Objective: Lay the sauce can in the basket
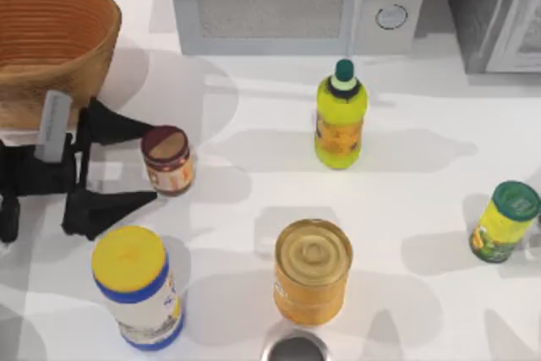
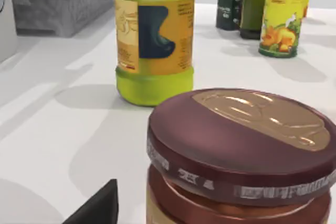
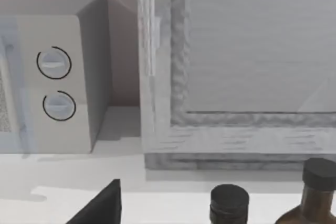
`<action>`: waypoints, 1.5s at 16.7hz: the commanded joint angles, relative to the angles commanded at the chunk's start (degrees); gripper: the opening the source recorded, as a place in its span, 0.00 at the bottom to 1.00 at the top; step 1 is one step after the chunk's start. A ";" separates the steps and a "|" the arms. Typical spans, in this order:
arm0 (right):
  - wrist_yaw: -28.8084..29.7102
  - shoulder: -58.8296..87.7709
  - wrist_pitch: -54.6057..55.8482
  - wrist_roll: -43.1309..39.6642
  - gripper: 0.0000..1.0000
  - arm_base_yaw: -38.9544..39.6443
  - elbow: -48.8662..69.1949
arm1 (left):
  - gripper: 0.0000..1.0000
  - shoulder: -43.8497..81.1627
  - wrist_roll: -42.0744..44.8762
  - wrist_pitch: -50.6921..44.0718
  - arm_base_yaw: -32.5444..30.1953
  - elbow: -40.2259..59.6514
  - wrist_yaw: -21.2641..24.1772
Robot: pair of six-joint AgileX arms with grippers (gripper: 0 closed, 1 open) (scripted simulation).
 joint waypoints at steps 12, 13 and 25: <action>0.00 0.00 0.00 0.00 1.00 0.00 0.00 | 1.00 5.70 1.06 2.90 -0.01 3.53 -2.20; 0.00 0.00 0.00 0.00 1.00 0.00 0.00 | 1.00 5.68 1.88 2.49 -0.37 3.26 -2.99; 0.00 0.00 0.00 0.00 1.00 0.00 0.00 | 1.00 1.87 11.46 -8.73 -6.44 1.12 -9.67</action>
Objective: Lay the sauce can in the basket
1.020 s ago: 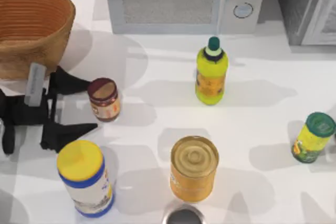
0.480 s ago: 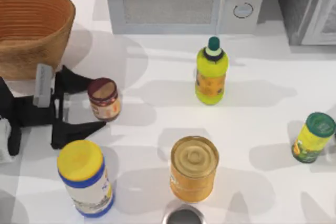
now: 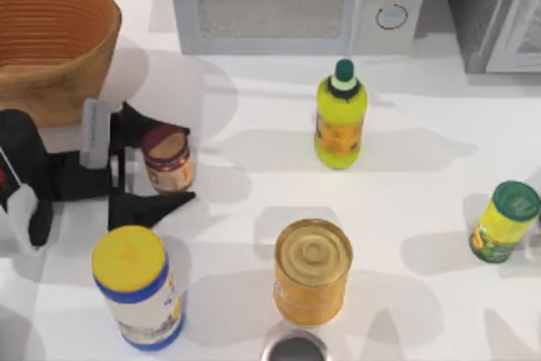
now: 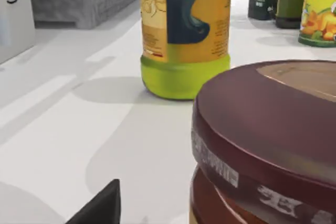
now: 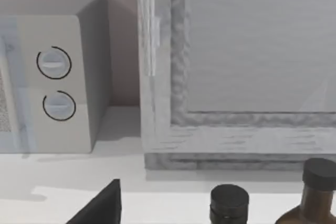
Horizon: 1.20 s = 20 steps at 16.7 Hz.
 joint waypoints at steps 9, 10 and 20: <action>0.00 0.00 0.00 0.00 1.00 0.00 0.00 | 1.00 -1.69 0.81 -2.72 -0.75 0.24 -0.76; 0.00 0.00 0.00 0.00 1.00 0.00 0.00 | 0.92 -1.69 0.81 -2.72 -0.75 0.24 -0.76; 0.00 0.00 0.00 0.00 1.00 0.00 0.00 | 0.17 -1.69 0.81 -2.72 -0.75 0.24 -0.76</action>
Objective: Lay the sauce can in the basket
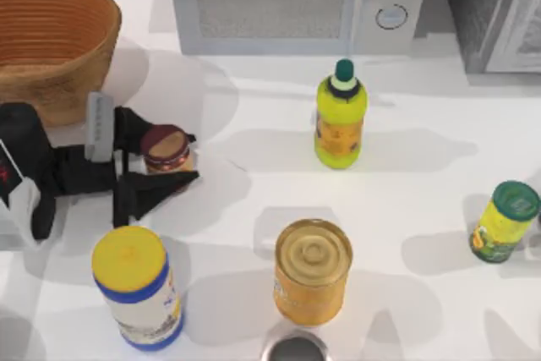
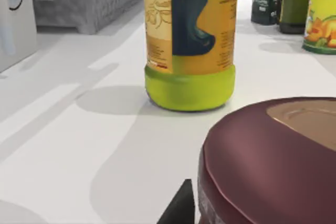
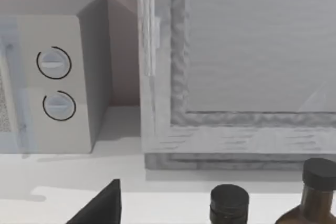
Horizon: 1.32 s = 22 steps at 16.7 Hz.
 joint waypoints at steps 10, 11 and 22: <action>0.00 0.00 0.00 0.00 1.00 0.00 0.00 | 0.00 0.00 0.00 0.00 0.00 0.00 0.00; 0.00 0.00 0.00 0.00 1.00 0.00 0.00 | 0.00 0.05 0.09 -0.01 0.20 0.01 -0.03; 0.00 0.00 0.00 0.00 1.00 0.00 0.00 | 0.00 -22.69 -1.75 -16.46 -0.75 -4.54 1.68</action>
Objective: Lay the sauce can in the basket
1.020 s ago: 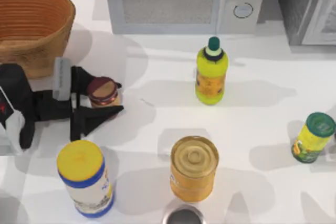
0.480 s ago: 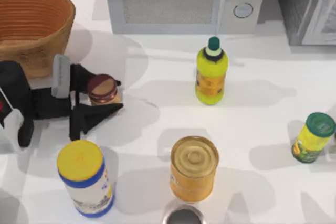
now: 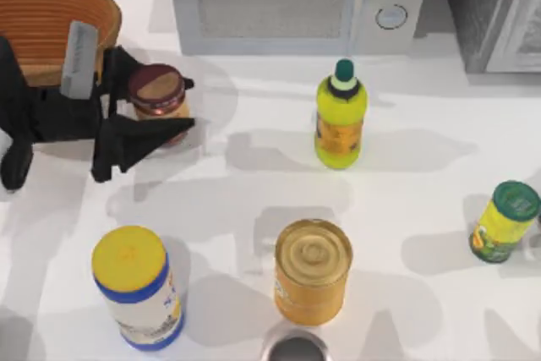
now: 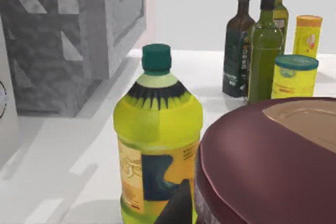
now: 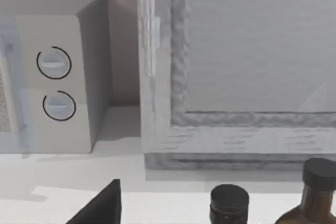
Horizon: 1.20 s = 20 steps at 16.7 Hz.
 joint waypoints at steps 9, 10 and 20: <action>0.00 0.00 0.00 0.00 1.00 0.00 0.00 | 0.00 -10.79 0.19 -24.75 20.29 13.18 -5.89; 0.00 0.00 0.00 0.00 1.00 0.00 0.00 | 0.00 -11.16 0.40 -26.79 22.78 14.68 -7.04; 0.00 0.00 0.00 0.00 1.00 0.00 0.00 | 0.00 -11.94 0.98 -31.41 28.40 18.61 -10.53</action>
